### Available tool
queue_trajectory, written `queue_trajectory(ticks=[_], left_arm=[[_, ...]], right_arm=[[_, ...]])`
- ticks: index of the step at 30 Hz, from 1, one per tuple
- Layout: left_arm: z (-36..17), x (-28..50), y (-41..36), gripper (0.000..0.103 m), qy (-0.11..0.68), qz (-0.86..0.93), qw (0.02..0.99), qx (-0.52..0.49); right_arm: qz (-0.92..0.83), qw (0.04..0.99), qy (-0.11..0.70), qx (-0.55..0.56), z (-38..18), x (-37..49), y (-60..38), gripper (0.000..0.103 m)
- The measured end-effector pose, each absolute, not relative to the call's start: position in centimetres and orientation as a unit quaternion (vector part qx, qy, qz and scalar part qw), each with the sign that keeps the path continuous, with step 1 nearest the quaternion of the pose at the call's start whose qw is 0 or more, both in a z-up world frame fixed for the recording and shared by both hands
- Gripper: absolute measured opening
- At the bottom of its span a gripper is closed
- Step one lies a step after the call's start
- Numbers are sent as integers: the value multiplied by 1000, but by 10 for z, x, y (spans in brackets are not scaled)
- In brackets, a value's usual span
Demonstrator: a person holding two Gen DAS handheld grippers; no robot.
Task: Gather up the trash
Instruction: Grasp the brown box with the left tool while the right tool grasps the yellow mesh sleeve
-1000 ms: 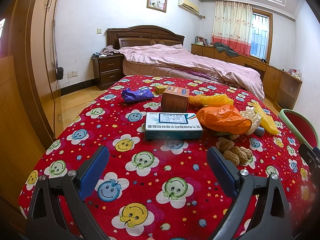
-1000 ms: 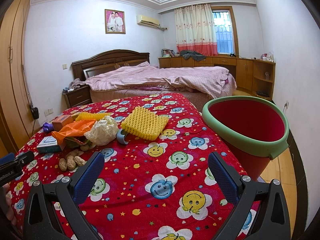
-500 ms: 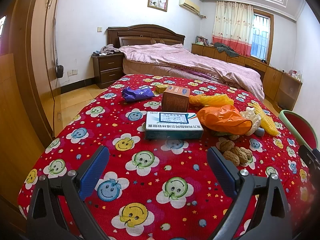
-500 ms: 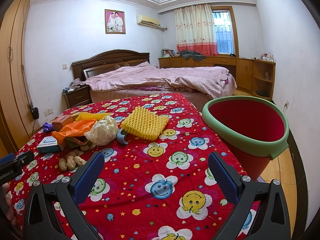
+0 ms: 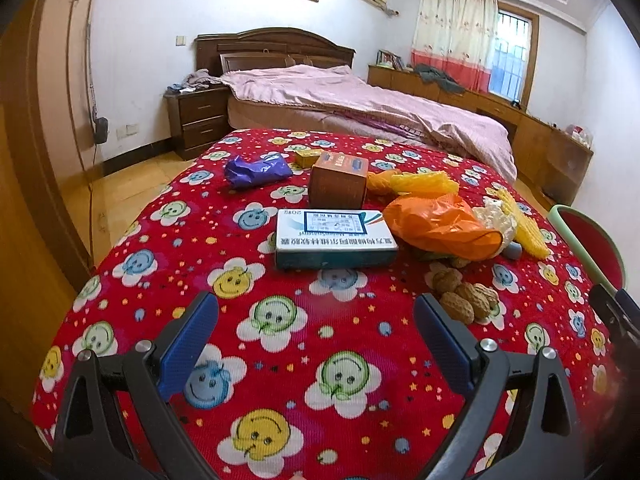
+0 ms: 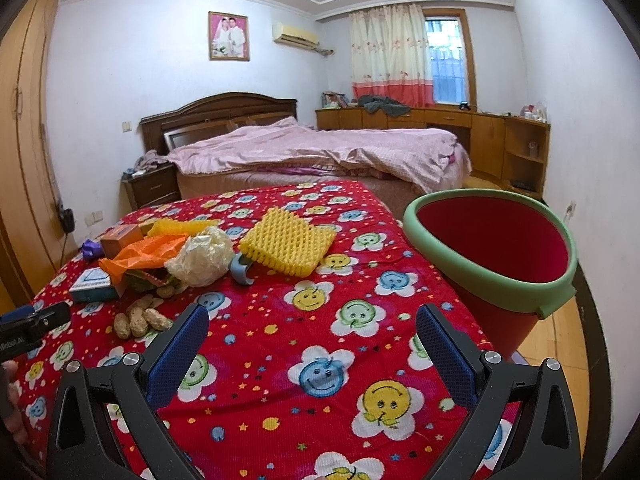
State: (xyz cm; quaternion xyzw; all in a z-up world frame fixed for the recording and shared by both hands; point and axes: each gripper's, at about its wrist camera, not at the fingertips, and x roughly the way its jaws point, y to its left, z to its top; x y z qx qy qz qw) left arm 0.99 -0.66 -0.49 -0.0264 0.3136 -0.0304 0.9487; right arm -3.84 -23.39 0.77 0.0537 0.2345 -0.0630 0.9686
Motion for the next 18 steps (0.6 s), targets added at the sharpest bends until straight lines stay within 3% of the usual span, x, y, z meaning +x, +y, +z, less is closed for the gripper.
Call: queue_trajectory(ticks=[10,12,18], left_arm=[[23,37,-36,97,315,-56,947,-1],[27,46,-44,90,324,-68,944,1],[26,87,-59,87,362,-67,930,2]], right_arm=[[-48,957,282,50,27,-8,-240,102],[-46,955,288,54,30,-1,-244,102],[-54,947,310,71,33,28,-260,102]])
